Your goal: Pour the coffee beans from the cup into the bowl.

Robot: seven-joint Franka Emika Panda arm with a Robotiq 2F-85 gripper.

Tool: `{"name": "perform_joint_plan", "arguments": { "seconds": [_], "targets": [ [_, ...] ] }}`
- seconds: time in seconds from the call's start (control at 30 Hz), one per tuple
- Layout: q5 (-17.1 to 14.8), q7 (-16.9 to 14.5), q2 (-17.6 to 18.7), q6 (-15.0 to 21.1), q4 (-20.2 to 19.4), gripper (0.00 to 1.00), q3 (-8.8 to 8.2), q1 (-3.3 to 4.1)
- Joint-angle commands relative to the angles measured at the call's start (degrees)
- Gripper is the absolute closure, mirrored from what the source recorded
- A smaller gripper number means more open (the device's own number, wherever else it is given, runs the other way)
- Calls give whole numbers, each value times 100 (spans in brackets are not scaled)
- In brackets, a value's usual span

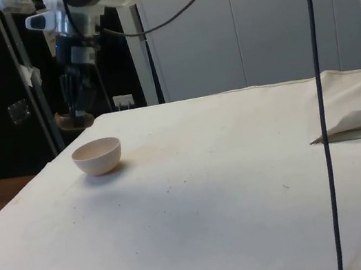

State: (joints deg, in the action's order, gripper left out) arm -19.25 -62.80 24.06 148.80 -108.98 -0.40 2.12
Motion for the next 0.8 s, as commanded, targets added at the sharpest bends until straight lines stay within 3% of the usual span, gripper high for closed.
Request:
{"name": "perform_joint_plan", "arguments": {
  "seconds": [0.0,0.07,0.2,0.33,0.37,0.4,0.63,0.77],
  "targets": [
    [-109,-23,23,6,34,100,34,-40],
    [-69,0,6,0,6,100,-6,-11],
    [-275,-40,63,-17,92,100,11,-86],
    [-304,-23,143,-23,178,100,-17,-109],
    [-264,-6,97,-11,120,100,-34,-80],
    [-321,-11,183,-23,218,100,-34,-115],
    [-350,17,258,-11,275,100,-80,-126],
    [-413,52,292,-23,321,100,-120,-172]
  ]
}}
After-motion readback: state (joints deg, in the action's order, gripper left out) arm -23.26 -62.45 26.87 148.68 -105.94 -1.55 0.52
